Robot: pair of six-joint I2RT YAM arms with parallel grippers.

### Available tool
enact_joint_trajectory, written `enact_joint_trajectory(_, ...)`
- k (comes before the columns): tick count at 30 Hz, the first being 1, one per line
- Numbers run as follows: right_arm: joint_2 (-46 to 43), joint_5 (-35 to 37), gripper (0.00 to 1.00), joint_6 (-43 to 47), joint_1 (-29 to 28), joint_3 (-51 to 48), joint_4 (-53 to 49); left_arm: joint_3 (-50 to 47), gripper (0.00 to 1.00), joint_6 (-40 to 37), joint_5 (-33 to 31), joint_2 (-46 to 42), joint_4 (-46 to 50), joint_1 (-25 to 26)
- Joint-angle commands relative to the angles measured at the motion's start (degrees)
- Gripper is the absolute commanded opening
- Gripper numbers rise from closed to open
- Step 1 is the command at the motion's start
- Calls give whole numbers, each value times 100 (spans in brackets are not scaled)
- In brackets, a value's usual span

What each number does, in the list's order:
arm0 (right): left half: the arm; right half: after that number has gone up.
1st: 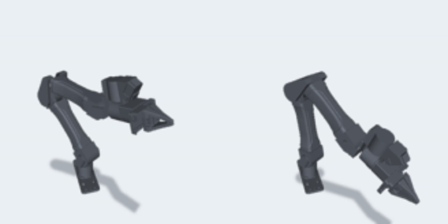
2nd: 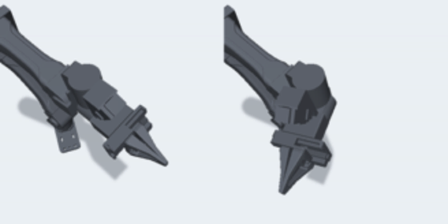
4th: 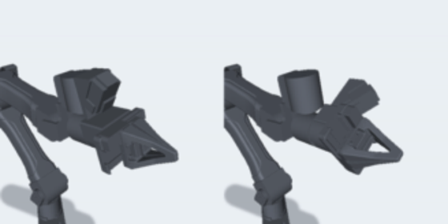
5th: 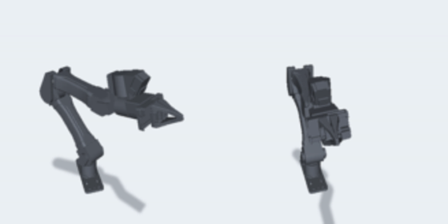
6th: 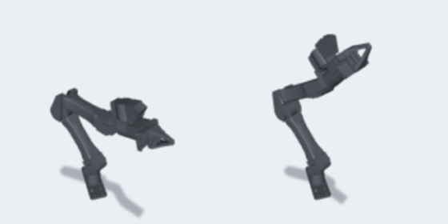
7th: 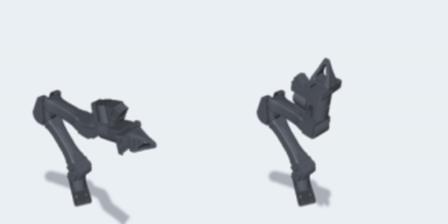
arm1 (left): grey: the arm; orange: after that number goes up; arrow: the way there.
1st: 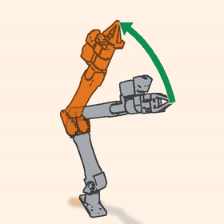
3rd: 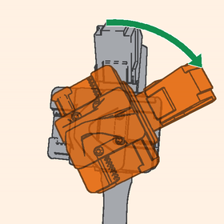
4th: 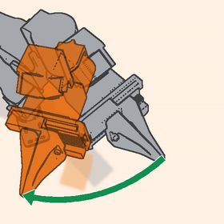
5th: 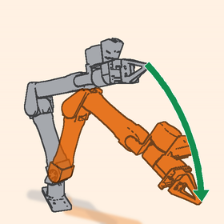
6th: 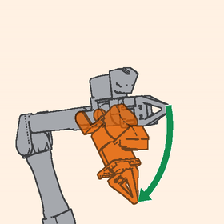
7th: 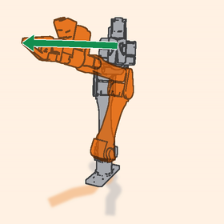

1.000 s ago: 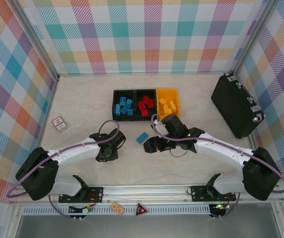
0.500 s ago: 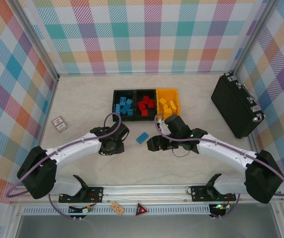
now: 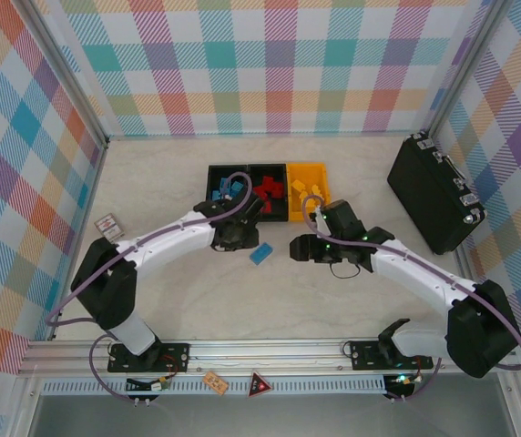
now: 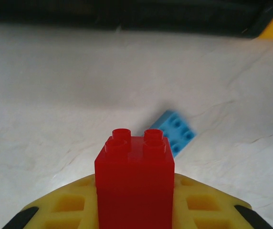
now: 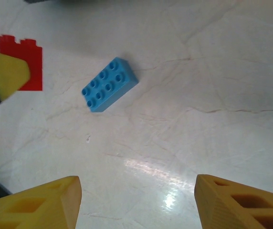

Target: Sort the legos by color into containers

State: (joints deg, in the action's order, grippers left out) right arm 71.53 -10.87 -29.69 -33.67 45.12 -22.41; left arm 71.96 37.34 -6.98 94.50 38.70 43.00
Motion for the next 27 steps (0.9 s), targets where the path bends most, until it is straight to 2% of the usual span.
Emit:
enact_joint_trajectory(1,-52,299,64,-126,151,240,-311,606,20,-303,-56,382,148,17)
enact_joint_trajectory(16,-40,339,64,-154,508,348,-377,2905,20,-546,74,2252,460,-362)
enact_joint_trajectory(27,-93,288,64,-132,675,289,-403,3941,23,-567,-43,3126,701,-475)
